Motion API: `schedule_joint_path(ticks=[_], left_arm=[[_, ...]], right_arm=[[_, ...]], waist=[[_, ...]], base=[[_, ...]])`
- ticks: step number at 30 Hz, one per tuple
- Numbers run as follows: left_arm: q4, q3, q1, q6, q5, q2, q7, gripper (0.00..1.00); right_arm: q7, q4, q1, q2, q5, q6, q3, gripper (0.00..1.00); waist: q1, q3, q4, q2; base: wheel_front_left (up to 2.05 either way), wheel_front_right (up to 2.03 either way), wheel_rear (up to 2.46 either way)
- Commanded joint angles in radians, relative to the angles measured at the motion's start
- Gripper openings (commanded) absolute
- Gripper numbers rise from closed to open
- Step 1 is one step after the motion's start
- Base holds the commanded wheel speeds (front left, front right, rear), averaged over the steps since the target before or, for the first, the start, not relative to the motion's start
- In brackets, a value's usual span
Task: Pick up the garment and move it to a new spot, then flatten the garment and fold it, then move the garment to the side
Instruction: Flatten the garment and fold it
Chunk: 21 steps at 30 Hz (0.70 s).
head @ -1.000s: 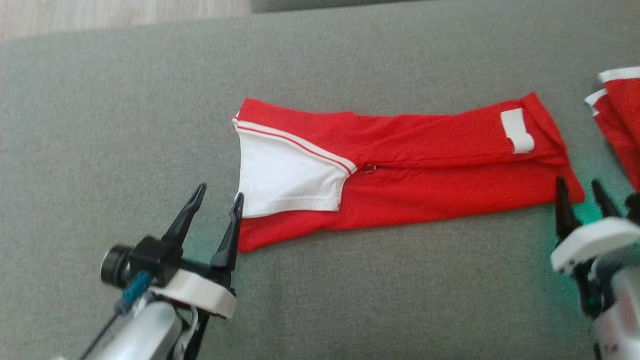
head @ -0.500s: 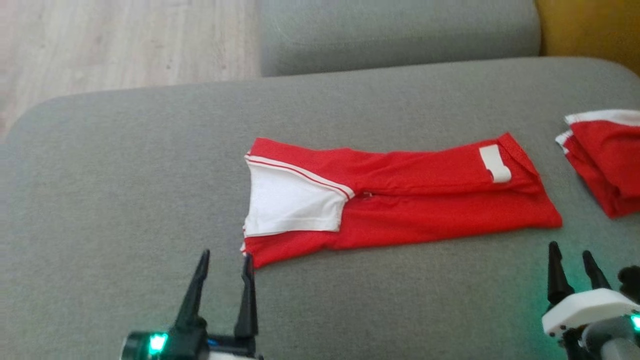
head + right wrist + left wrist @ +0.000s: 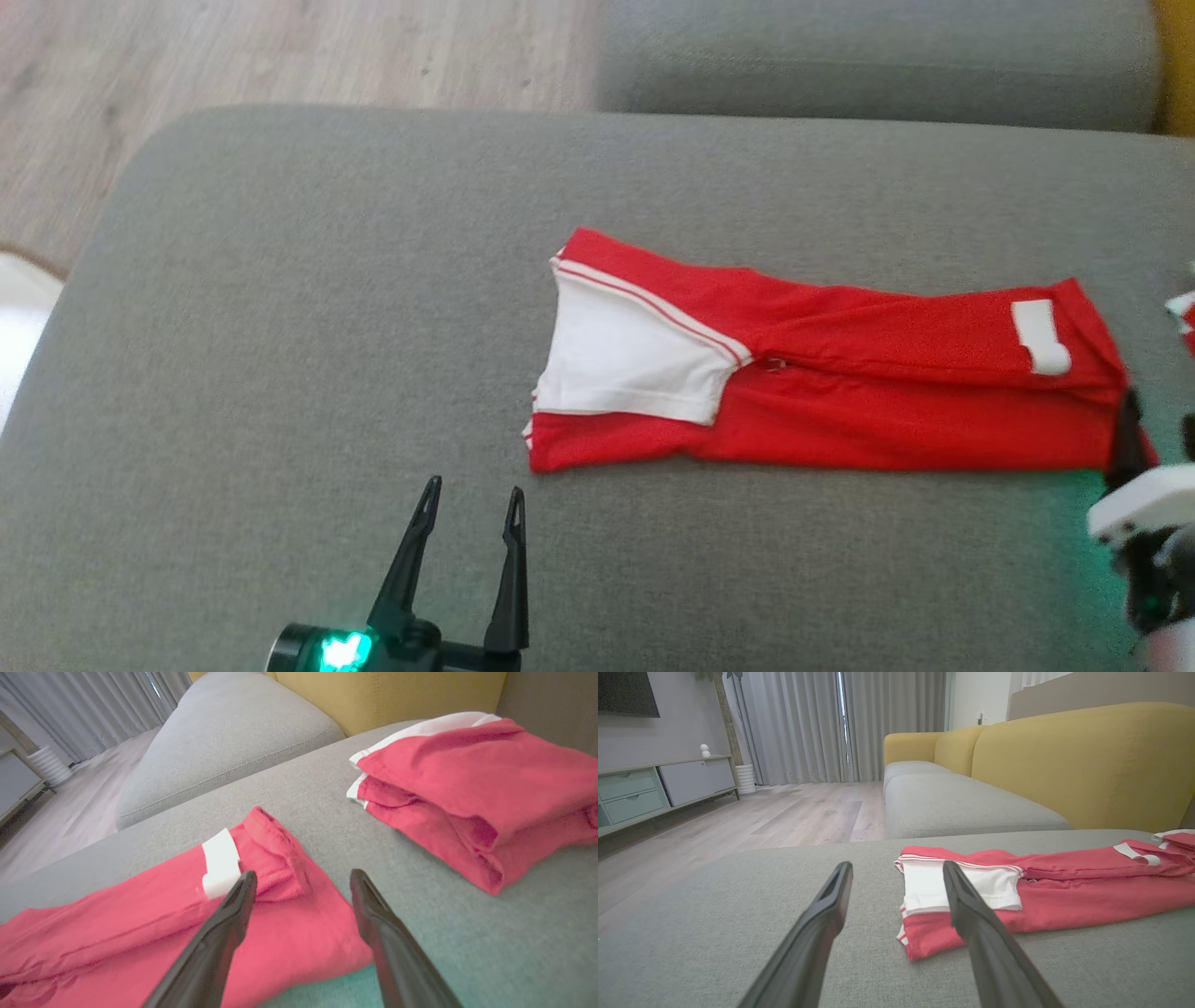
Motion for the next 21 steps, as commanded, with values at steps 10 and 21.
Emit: schedule_joint_path(ticks=[10,21], left_arm=[[-0.033,0.035,-0.058,-0.024,0.034,-0.038,-0.005,1.00],[-0.022,0.046,-0.082,-0.038,0.046,-0.055,-0.005,1.00]], right_arm=[[0.043,0.167,-0.190,-0.051,-0.129,-0.001,-0.109,1.00],[0.060,0.332,-0.285,-0.042,-0.170,-0.001,-0.144,0.25]], waist=[[-0.0002,0.072,0.027,-0.0001],[-0.0002,0.096,0.003,-0.0001]], base=[[0.00,0.00,0.00],[0.00,0.00,0.00]])
